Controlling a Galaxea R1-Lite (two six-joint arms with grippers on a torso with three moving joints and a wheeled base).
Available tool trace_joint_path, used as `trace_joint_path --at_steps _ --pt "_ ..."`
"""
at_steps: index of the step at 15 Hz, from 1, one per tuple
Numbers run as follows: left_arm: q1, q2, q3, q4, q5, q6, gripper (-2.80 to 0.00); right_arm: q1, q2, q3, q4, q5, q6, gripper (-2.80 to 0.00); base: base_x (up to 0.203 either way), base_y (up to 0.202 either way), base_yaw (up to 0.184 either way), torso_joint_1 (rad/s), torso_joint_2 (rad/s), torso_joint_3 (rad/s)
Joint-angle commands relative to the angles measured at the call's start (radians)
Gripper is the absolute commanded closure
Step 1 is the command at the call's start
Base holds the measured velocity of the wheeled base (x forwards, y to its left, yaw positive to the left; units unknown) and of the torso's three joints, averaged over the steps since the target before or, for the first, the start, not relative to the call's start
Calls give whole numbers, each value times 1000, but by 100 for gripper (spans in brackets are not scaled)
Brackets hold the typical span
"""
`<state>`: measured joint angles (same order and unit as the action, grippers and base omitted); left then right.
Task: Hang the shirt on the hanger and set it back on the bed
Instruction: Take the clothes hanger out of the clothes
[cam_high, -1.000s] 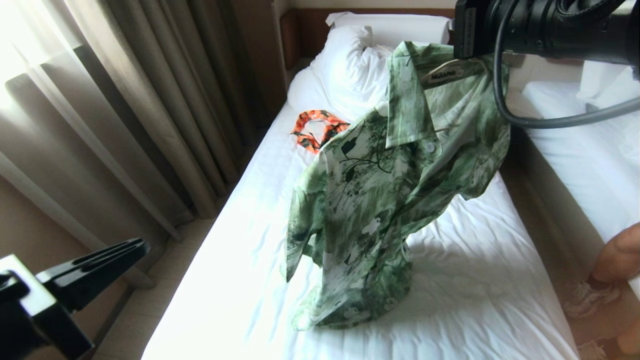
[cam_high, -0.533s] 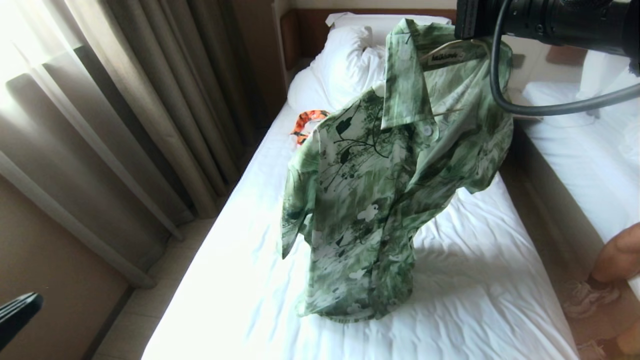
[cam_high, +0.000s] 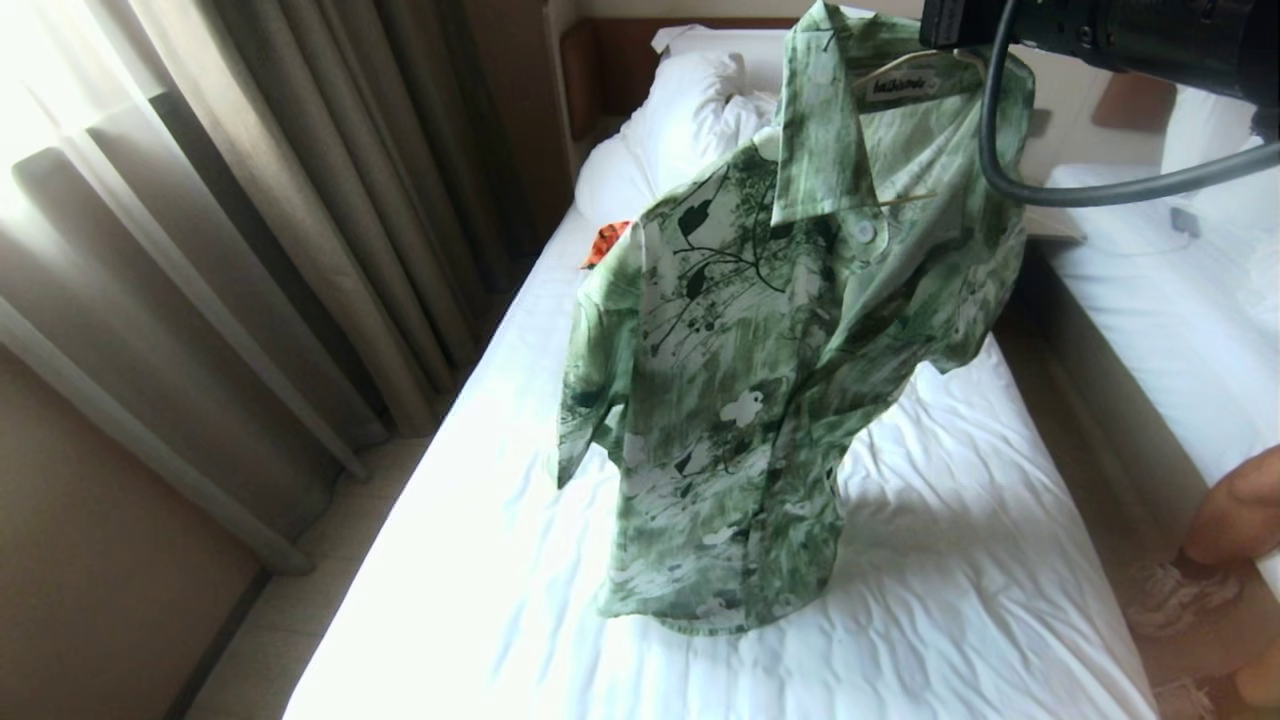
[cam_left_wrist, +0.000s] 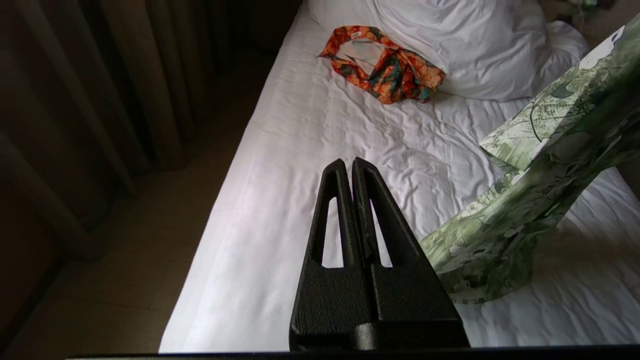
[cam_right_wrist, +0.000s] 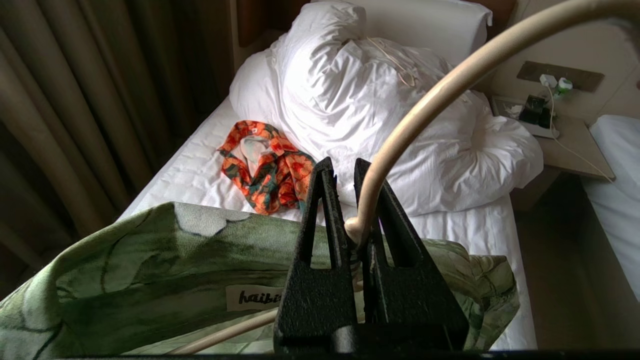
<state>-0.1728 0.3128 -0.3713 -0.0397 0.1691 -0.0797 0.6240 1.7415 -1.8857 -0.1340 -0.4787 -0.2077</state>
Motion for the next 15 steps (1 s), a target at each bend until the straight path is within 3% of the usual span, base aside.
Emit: trace_joint_path --at_steps 1,11,15 --pt "17 -18 2 0 1 -2 0 -4 3 4 -1 -3 -1 0 0 0 0 0 0 0" --pt "18 -18 25 -12 13 -18 0 -8 3 0 1 -3 -2 0 0 0 0 0 0 0" --pt "-5 -12 -20 0 -30 -14 0 -1 4 0 6 -1 0 0 0 0 0 0 0 0"
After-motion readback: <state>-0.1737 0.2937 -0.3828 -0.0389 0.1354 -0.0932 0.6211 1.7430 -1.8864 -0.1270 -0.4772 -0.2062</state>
